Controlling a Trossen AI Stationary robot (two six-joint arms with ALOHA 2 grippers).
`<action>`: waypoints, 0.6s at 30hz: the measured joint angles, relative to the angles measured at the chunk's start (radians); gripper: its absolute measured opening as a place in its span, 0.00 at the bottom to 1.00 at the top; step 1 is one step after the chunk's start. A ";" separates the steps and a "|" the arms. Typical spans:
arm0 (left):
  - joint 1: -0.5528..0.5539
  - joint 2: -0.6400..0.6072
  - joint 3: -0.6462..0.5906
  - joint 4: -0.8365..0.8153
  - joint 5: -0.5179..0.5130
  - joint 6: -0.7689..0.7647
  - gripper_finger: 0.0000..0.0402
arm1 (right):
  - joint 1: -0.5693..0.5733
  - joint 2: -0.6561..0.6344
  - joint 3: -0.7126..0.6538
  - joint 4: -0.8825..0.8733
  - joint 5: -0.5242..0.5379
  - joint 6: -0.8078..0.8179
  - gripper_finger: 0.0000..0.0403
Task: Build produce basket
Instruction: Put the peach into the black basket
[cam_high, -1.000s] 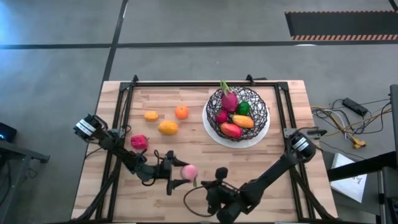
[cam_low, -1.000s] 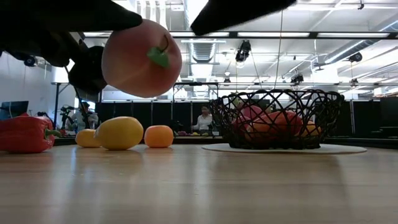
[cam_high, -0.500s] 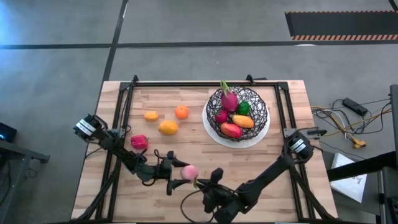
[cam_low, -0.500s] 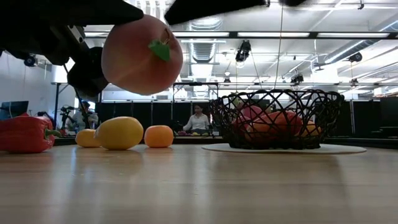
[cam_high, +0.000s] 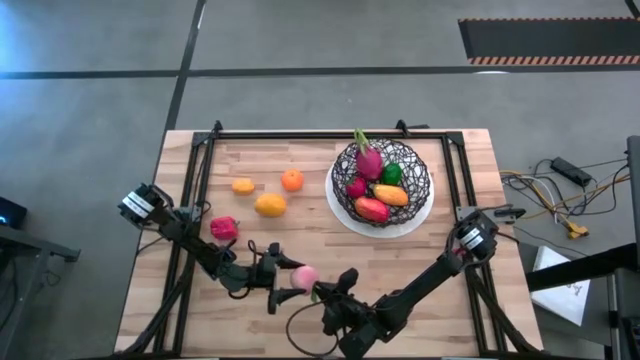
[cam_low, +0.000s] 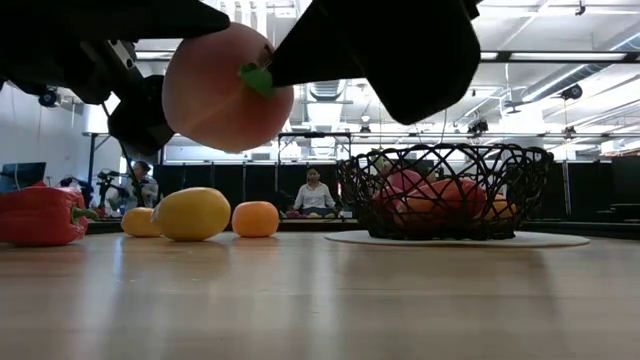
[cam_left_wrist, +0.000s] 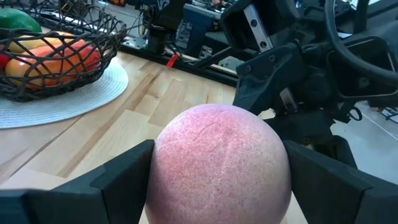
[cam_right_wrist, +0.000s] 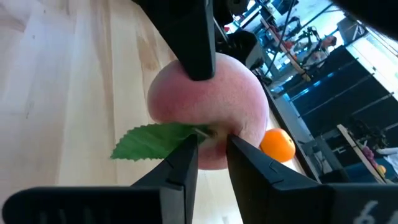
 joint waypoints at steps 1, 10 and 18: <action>0.000 0.000 0.000 -0.001 0.001 0.000 0.77 | -0.001 0.000 0.000 0.002 -0.001 0.001 0.19; -0.001 0.000 0.002 -0.001 0.005 -0.001 0.77 | -0.005 0.002 0.000 0.069 -0.037 -0.066 0.14; 0.000 0.000 0.005 -0.010 0.005 -0.004 0.77 | -0.014 0.002 0.000 0.068 -0.050 -0.052 0.03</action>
